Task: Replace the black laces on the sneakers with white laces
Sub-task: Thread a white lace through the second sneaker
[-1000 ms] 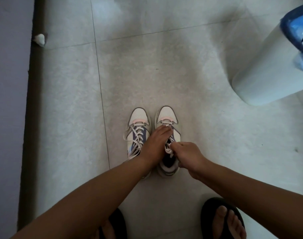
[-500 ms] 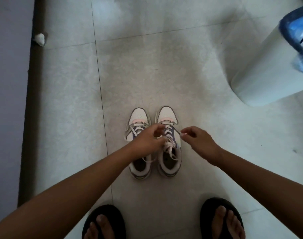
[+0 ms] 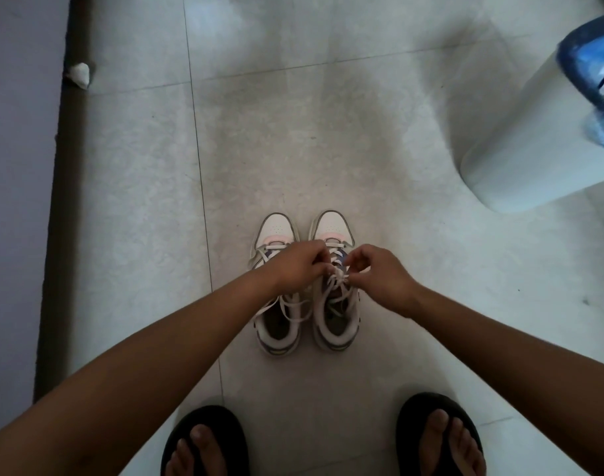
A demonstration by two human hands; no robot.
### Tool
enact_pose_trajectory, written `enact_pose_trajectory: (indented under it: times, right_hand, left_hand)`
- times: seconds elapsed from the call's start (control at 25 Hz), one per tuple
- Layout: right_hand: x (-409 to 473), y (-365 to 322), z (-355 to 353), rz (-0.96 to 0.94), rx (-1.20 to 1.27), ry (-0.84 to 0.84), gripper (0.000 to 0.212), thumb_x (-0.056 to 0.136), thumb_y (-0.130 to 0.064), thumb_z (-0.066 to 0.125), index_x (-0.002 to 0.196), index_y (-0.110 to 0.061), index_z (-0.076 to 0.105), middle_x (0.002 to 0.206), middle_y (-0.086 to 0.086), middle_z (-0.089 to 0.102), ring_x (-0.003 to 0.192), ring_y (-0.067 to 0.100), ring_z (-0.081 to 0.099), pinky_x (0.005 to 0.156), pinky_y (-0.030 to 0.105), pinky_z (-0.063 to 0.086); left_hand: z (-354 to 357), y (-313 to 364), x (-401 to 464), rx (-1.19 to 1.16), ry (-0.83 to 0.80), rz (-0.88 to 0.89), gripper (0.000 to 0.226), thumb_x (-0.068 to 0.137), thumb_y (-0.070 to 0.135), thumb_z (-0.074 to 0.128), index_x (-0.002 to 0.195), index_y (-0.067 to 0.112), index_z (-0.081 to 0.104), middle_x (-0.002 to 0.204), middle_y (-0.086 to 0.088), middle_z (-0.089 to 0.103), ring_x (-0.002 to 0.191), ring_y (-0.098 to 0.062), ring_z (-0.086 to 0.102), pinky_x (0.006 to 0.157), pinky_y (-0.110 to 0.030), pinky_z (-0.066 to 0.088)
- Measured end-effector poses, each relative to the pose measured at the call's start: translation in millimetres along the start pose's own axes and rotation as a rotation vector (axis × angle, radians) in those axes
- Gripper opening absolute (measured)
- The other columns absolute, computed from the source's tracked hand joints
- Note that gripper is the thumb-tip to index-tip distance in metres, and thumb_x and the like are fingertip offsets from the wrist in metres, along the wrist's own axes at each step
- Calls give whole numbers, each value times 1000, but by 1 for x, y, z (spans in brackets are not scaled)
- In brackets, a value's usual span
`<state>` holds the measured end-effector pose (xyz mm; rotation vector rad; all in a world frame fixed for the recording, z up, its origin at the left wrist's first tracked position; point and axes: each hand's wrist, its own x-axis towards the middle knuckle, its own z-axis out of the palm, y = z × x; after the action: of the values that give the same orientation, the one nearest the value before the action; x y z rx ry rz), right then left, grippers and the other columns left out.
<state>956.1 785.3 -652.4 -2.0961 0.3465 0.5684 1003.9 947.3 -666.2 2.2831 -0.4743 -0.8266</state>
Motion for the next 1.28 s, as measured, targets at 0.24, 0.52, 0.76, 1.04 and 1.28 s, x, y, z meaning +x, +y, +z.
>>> enact_pose_trajectory:
  times: [0.24, 0.52, 0.76, 1.04, 1.28]
  right_hand:
    - [15, 3, -21, 307, 308, -232, 19, 89, 3, 48, 96, -11, 59, 80, 9, 54, 64, 16, 53, 57, 28, 51]
    - [8, 10, -26, 358, 425, -242, 17, 90, -12, 50, 99, -11, 64, 83, 6, 61, 74, 17, 57, 64, 28, 49]
    - [-4, 7, -12, 160, 65, -367, 22, 81, -36, 69, 94, -18, 66, 88, 0, 64, 80, 12, 56, 66, 23, 43]
    - [19, 15, -7, 457, 336, -73, 16, 89, -18, 58, 80, -7, 63, 80, 10, 56, 71, 20, 53, 66, 30, 43]
    - [3, 14, -17, -402, -466, -46, 51, 82, -12, 62, 129, -30, 51, 130, 7, 41, 113, 26, 43, 95, 40, 40]
  left_hand:
    - [-2, -5, -2, -15, -18, -55, 14, 91, 20, 59, 98, 10, 67, 82, 2, 59, 76, -10, 52, 67, -23, 37]
    - [-2, -6, -1, 39, -13, -78, 20, 93, 22, 55, 99, 8, 67, 86, -3, 60, 79, -14, 53, 69, -24, 37]
    - [0, -7, 1, 56, -21, -91, 20, 93, 25, 55, 99, 9, 67, 88, -4, 63, 78, -14, 54, 69, -26, 40]
    - [1, -8, 2, 135, -63, -99, 18, 94, 25, 54, 100, 12, 64, 99, -5, 66, 89, -19, 59, 75, -29, 43]
    - [3, -10, 3, 168, -56, -93, 16, 93, 26, 54, 98, 13, 62, 100, -6, 65, 90, -21, 59, 72, -28, 41]
